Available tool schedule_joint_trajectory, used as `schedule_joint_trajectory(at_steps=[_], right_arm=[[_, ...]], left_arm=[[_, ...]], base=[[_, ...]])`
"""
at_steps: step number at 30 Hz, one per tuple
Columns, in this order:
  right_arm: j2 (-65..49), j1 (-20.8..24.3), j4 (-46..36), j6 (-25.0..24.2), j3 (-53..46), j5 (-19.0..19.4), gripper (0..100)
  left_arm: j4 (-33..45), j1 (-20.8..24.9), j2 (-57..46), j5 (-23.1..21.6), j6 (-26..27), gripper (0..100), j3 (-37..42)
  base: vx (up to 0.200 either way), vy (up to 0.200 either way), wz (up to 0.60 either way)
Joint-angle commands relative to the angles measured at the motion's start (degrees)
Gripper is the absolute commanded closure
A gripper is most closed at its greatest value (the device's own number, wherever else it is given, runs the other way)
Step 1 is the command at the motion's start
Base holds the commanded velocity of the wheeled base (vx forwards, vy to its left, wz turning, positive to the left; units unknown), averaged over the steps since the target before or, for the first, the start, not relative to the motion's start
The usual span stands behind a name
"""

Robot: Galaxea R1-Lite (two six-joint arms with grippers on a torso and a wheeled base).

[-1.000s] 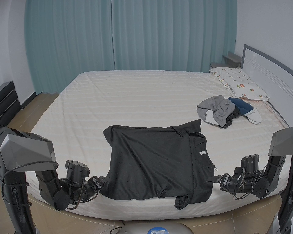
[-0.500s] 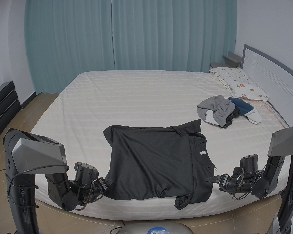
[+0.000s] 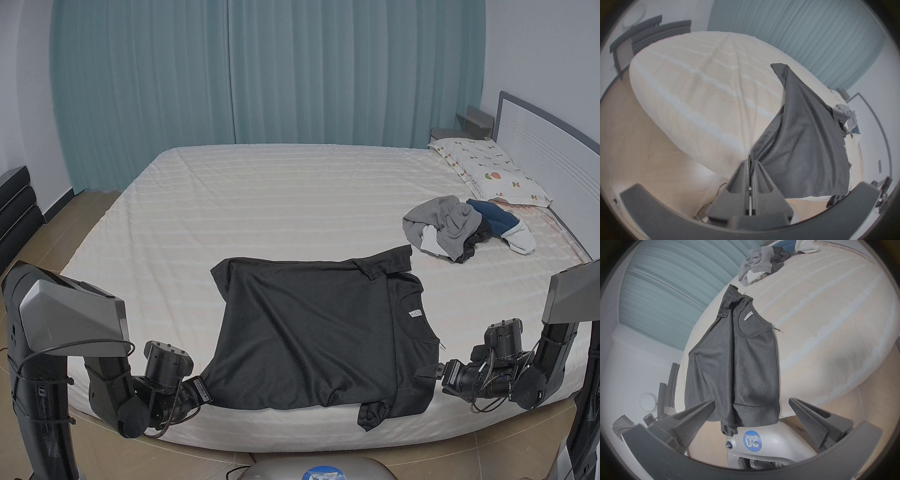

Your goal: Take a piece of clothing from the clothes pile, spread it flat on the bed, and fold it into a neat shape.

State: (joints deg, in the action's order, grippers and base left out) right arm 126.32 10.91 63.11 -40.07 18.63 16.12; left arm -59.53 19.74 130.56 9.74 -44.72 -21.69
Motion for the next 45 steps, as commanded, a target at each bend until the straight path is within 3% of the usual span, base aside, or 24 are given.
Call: schedule_joint_trajectory(at_steps=[1, 8, 15, 21, 32, 33, 37, 45], right_arm=[[0.77, 0.16, 0.08, 0.08, 0.62, -0.12, 0], [3.32, 1.04, 0.26, -0.01, 3.70, -0.65, 0], [5.17, 1.39, 0.26, -0.01, 5.72, -1.88, 0], [7.19, 1.31, 0.26, 0.08, 8.09, -6.18, 0], [8.77, 0.87, 0.43, -1.06, 11.61, -7.94, 0], [8.59, 0.87, 0.52, -1.15, 12.22, -8.12, 100], [7.54, 0.43, 0.35, -1.06, 14.42, -8.38, 100], [7.80, -1.15, -0.80, -0.89, 24.18, -9.79, 100]], left_arm=[[0.02, -2.25, -2.59, 1.77, 2.09, 100, 2.00], [0.73, -7.87, -6.28, 2.48, 8.15, 100, 5.08], [1.26, -9.37, -6.64, 2.48, 8.33, 100, 4.46], [1.43, -12.88, -7.69, 2.48, 9.82, 100, 3.93], [1.26, -17.01, -6.99, 2.21, 10.79, 100, 0.77], [1.26, -17.01, -6.90, 1.95, 10.70, 100, 0.51], [0.82, -16.92, -6.20, 1.86, 10.26, 100, 0.33], [0.64, -16.48, -5.14, 1.51, 3.93, 100, -3.27]], base=[[0.000, 0.000, 0.00], [0.000, 0.000, 0.00], [0.000, 0.000, 0.00], [0.000, 0.000, 0.00], [0.000, 0.000, 0.00], [0.000, 0.000, 0.00], [0.000, 0.000, 0.00], [0.000, 0.000, 0.00]])
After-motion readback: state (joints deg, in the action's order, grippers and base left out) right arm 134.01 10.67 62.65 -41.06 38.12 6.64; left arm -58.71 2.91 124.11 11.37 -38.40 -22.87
